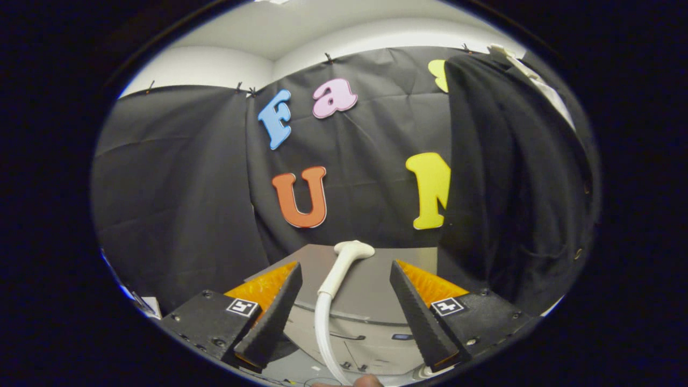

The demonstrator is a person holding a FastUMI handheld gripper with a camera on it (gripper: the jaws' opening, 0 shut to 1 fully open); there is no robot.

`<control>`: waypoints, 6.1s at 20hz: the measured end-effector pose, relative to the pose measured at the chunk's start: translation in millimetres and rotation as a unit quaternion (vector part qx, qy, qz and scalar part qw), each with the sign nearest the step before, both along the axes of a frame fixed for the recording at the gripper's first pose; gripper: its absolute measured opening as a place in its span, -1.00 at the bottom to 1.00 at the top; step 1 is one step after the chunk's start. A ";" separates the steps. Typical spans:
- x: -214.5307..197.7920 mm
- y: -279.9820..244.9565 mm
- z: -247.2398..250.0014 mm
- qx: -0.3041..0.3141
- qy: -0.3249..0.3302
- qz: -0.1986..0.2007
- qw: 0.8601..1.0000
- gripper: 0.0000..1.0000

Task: Iron the clothes twice with a garment steamer, once on the left side and once on the right side.

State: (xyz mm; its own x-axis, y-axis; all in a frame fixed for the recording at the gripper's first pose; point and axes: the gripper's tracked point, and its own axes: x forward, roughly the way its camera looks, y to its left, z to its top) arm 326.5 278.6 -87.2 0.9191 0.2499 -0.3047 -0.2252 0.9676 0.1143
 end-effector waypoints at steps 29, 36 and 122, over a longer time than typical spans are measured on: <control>156.4 61.9 -152.4 -0.092 0.272 -0.064 0.956 -0.15; 140.3 70.6 -94.9 -0.018 0.222 -0.027 0.975 -0.33; -192.4 -339.5 -119.8 -0.091 0.121 -0.257 0.954 -0.34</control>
